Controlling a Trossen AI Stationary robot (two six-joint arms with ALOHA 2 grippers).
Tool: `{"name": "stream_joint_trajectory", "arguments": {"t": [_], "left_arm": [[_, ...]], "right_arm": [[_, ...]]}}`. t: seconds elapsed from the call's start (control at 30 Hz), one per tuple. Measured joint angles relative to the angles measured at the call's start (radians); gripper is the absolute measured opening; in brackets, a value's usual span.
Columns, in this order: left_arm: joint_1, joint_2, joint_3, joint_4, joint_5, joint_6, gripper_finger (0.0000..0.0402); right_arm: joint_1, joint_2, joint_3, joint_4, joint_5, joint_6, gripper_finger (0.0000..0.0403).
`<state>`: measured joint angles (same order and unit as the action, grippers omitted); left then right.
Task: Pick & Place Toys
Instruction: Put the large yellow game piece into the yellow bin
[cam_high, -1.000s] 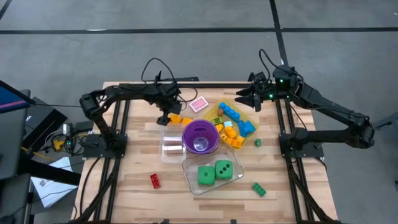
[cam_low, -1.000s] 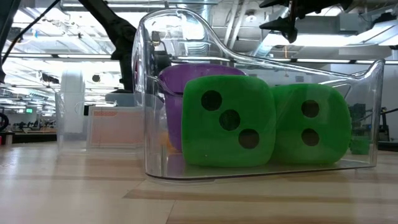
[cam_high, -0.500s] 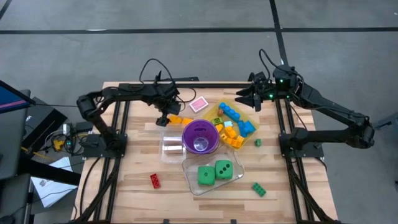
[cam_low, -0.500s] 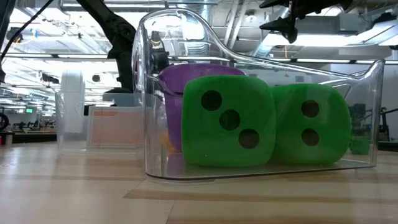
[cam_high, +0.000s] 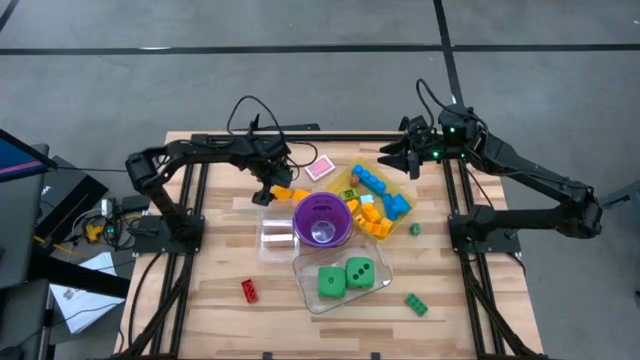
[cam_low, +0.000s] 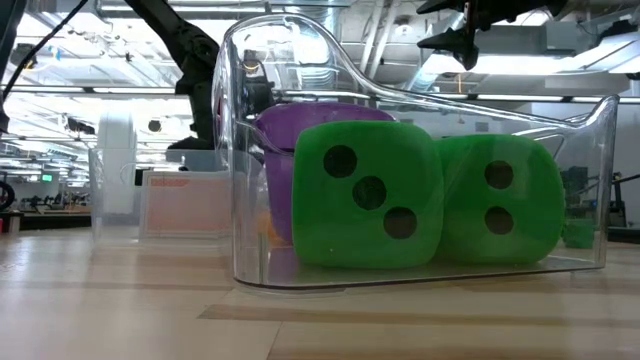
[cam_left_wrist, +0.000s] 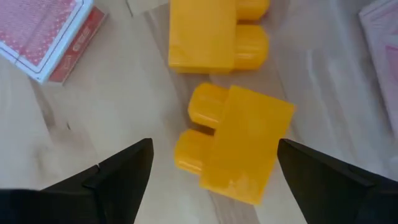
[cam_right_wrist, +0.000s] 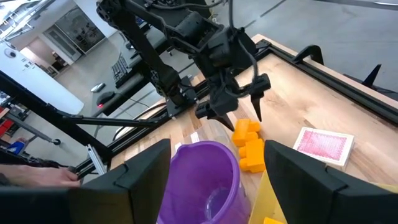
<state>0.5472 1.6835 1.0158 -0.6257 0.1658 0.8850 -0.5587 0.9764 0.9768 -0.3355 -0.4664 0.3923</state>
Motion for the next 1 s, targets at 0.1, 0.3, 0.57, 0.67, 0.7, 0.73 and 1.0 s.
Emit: {"name": "stream_joint_trajectory", "arguments": {"t": [0.1,0.3,0.57,0.67,0.7,0.73,1.0], "left_arm": [[0.000,0.022,0.001,-0.005,0.017,0.003,0.0340],[-0.012,0.057,0.001,0.018,0.012,0.028,0.0340],[-0.013,0.062,0.001,0.020,0.001,0.025,0.0340],[-0.013,0.062,0.001,0.020,0.000,0.025,0.0340],[-0.013,0.062,0.001,0.020,0.000,0.024,0.0340],[-0.013,0.061,0.001,0.020,-0.001,0.024,0.0340],[-0.010,0.060,0.001,0.024,-0.037,0.012,0.0340]], "right_arm": [[0.000,0.000,0.000,0.000,0.000,0.000,0.0250],[0.002,0.000,0.000,-0.005,0.000,0.000,0.0250],[0.002,0.000,0.000,-0.009,0.000,0.001,0.0250],[0.002,0.000,0.000,-0.009,0.000,0.001,0.0250],[0.002,0.000,0.000,-0.009,0.000,0.001,0.0250],[0.002,0.000,0.000,-0.009,0.001,0.000,0.0250],[0.002,0.000,0.000,-0.009,0.003,0.000,0.0250]]}}
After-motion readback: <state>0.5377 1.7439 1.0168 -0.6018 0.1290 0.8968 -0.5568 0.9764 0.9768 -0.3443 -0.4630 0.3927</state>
